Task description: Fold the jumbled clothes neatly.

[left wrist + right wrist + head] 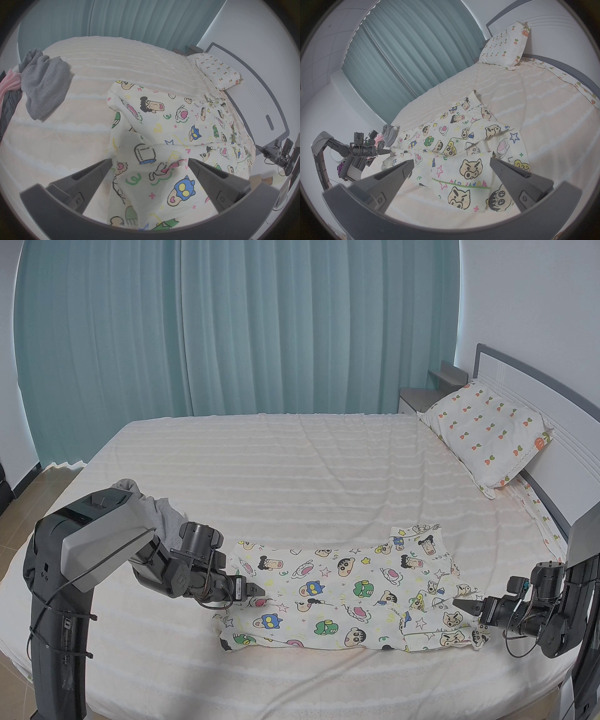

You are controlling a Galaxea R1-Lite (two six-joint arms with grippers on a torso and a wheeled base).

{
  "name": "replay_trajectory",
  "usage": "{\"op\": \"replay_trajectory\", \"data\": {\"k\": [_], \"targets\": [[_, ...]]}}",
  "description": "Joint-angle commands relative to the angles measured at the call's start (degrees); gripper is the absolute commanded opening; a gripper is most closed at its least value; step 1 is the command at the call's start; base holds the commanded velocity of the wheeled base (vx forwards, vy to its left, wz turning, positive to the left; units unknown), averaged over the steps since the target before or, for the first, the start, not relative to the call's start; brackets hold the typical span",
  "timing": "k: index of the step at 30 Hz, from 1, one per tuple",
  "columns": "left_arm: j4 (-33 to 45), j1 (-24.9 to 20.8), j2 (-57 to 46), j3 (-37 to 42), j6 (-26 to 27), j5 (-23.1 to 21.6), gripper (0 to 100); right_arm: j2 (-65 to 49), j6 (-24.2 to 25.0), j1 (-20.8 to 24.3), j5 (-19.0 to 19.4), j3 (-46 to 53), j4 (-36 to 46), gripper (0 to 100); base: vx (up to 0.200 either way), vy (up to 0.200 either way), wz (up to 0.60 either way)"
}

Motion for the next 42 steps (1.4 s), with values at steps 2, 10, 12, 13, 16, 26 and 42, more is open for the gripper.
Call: {"op": "replay_trajectory", "data": {"k": [2, 10, 12, 13, 16, 26, 42], "targets": [[0.01, -0.10, 1.60, -0.20, 0.14, -0.06, 100, 0.15, -0.06, 0.05, 0.04, 0.00, -0.47, 100, 0.000, 0.000, 0.00], [-0.26, 0.16, 2.30, -1.34, -0.39, 0.47, 0, 0.24, -0.23, 0.05, 0.04, 0.09, -0.47, 100, 0.000, 0.000, 0.00], [-0.26, 0.34, 1.95, -1.07, -0.48, 0.47, 0, 0.15, -0.23, 0.05, 0.04, 0.18, -0.47, 100, 0.000, 0.000, 0.00], [-0.17, 0.43, 1.51, -0.90, -0.48, 0.47, 0, 0.15, -0.23, 0.14, 0.04, 0.18, -0.47, 100, 0.000, 0.000, 0.00], [0.09, 0.69, -0.24, 0.60, -0.48, 0.47, 0, 0.15, -0.23, 0.05, 0.04, 0.18, -0.47, 100, 0.000, 0.000, 0.00], [6.16, 0.69, -2.79, 2.00, -0.48, 2.76, 0, 0.42, -0.32, 0.49, 0.04, 0.35, -0.47, 100, 0.000, 0.000, 0.00], [8.79, 0.16, 0.28, -3.89, -1.53, 6.89, 100, 0.33, -0.41, 0.84, -0.05, 0.44, -0.47, 100, 0.000, 0.000, 0.00]]}}
